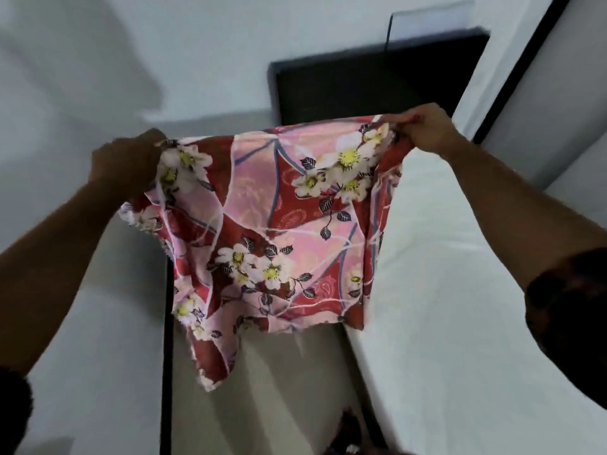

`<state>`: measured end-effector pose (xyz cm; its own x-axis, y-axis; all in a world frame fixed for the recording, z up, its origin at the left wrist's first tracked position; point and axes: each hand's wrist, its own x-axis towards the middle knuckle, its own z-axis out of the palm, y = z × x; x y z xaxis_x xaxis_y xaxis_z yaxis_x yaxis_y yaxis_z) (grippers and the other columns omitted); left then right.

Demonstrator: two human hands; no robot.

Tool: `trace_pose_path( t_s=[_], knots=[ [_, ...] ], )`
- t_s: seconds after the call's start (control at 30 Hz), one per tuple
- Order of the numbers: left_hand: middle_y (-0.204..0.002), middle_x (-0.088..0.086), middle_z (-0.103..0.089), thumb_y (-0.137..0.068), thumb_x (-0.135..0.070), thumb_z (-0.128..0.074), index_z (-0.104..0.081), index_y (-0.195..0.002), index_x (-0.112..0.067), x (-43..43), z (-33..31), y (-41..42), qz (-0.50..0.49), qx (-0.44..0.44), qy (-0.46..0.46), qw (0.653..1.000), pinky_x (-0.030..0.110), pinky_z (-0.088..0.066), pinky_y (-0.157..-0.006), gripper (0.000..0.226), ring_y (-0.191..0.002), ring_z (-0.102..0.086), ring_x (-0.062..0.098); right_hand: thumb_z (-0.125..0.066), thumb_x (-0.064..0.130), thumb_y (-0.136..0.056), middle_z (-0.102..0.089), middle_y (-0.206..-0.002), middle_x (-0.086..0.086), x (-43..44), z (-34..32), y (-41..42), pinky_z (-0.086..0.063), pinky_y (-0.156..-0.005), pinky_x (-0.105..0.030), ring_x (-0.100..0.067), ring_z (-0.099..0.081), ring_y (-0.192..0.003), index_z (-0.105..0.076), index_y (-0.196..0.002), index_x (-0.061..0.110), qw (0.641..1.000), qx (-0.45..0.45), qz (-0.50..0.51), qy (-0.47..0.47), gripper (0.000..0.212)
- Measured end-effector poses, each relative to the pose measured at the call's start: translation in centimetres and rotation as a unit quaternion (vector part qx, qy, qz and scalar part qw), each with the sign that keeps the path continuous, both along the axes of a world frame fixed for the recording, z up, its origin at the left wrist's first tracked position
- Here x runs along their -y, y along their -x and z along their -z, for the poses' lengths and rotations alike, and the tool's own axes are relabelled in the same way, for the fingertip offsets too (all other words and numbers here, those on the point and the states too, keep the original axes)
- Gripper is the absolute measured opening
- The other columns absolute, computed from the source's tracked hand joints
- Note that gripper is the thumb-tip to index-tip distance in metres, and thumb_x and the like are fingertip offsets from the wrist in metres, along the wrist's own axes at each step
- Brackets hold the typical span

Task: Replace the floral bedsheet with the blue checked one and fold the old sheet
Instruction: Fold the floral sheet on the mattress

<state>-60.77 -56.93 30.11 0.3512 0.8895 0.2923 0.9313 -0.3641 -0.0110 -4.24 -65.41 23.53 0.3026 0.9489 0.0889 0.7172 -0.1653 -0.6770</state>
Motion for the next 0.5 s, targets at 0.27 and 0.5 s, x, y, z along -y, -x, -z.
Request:
trace_pose_path(
  t_s=[0.27,0.5],
  knots=[
    [-0.095,0.028,-0.065,-0.102,-0.023,-0.042,-0.055,-0.122,-0.020,-4.6,-9.7,-11.9,0.033,0.091,-0.132,0.986,0.050,-0.046,-0.076,0.024,-0.087,-0.062,0.050,-0.065,0.006,-0.089,-0.076,-0.097,0.000,-1.2,-16.1,-6.3,-0.058,-0.092,-0.032,-0.007,-0.070,-0.085,-0.076,-0.112,0.010,0.984,-0.073,0.059,-0.150,0.025],
    [-0.092,0.026,-0.067,-0.095,-0.029,-0.043,-0.057,-0.121,-0.017,-1.7,-3.2,-19.5,0.150,0.079,-0.100,0.980,0.050,-0.052,-0.070,0.032,-0.079,-0.065,0.048,-0.070,0.005,-0.090,-0.077,-0.099,-0.007,6.9,-10.5,-12.9,-0.056,-0.088,-0.019,0.015,-0.062,-0.067,-0.073,-0.115,0.015,0.991,-0.031,0.111,-0.066,0.027]
  ],
)
